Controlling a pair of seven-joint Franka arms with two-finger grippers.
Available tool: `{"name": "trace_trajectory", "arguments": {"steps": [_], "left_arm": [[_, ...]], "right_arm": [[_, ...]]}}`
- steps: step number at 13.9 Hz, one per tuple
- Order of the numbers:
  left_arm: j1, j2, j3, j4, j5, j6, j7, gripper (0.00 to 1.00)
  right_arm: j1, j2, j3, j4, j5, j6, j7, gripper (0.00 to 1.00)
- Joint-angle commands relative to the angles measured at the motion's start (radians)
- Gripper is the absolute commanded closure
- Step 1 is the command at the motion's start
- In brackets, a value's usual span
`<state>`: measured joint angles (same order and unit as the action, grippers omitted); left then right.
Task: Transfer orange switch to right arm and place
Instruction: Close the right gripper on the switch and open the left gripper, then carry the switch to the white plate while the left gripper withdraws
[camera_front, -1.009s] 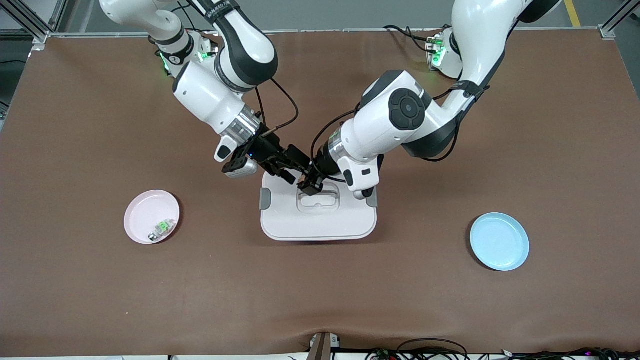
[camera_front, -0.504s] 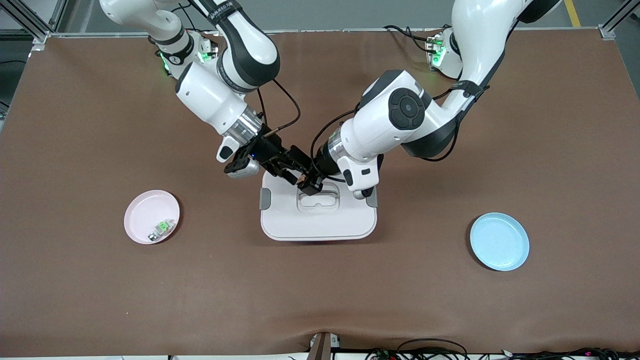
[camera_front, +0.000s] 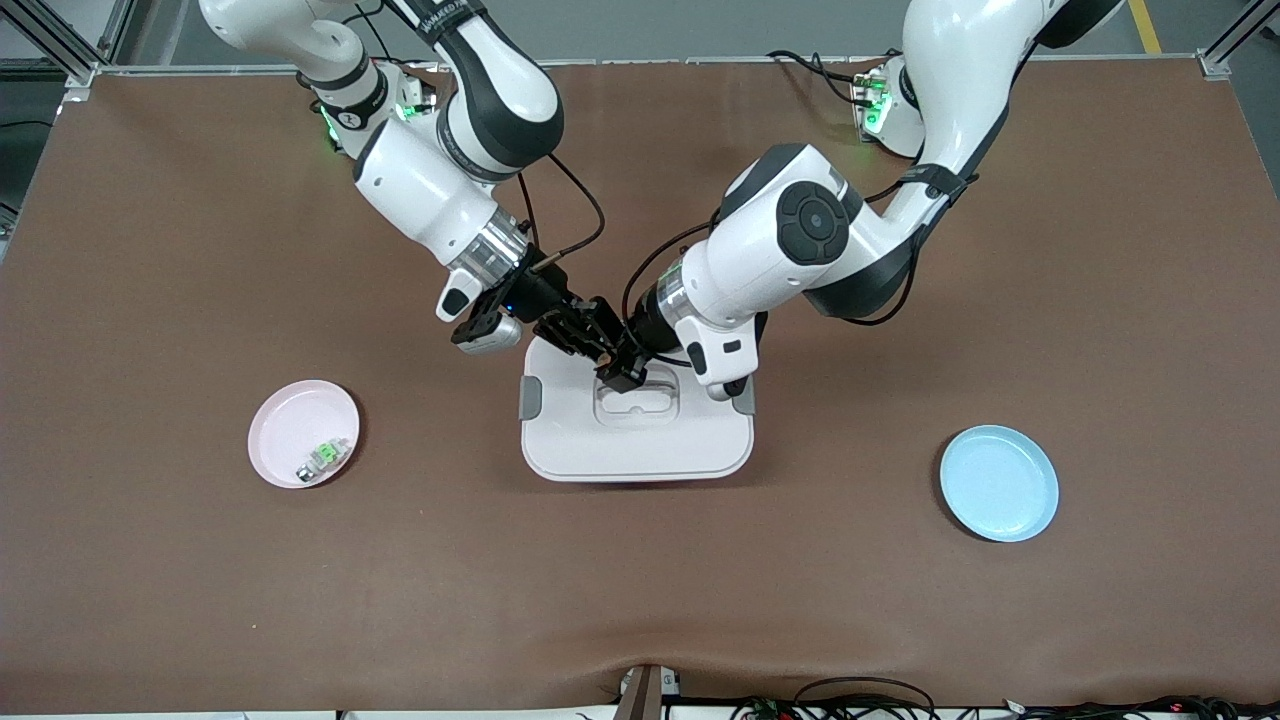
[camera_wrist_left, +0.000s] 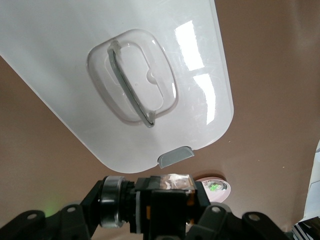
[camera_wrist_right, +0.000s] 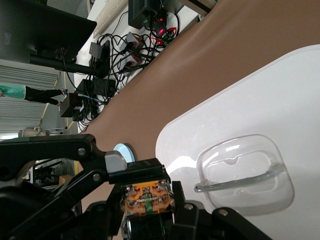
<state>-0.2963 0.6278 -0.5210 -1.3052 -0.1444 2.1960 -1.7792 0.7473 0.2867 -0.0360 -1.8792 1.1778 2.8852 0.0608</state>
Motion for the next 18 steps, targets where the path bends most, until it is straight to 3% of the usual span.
{"name": "trace_trajectory", "arguments": {"steps": [1,3,4,5,11,15,18], "left_arm": [[-0.011,0.000,0.007,0.024,-0.006,-0.002,-0.013,0.88],[-0.011,0.000,0.007,0.024,-0.006,-0.002,-0.013,0.62],[-0.011,-0.003,0.007,0.024,-0.006,-0.002,-0.014,0.16],[-0.011,-0.007,0.007,0.024,-0.004,-0.002,-0.011,0.00],[0.025,-0.034,0.019,0.024,-0.003,-0.007,-0.006,0.00],[0.072,-0.089,0.067,0.026,0.005,-0.034,0.010,0.00],[0.118,-0.131,0.073,0.024,0.126,-0.097,0.070,0.00]], "right_arm": [[0.018,0.009,-0.012,0.009,0.022,0.008,0.030,1.00],[0.018,0.009,-0.012,0.009,0.022,0.006,0.030,1.00],[0.018,0.009,-0.010,0.009,0.020,0.003,0.030,1.00],[0.018,0.009,-0.010,0.011,0.020,0.000,0.030,1.00],[0.017,0.009,-0.013,0.012,-0.018,-0.017,0.014,1.00],[-0.009,0.009,-0.018,0.006,-0.214,-0.096,0.011,1.00],[-0.037,0.008,-0.021,0.000,-0.375,-0.171,0.008,1.00]]}}
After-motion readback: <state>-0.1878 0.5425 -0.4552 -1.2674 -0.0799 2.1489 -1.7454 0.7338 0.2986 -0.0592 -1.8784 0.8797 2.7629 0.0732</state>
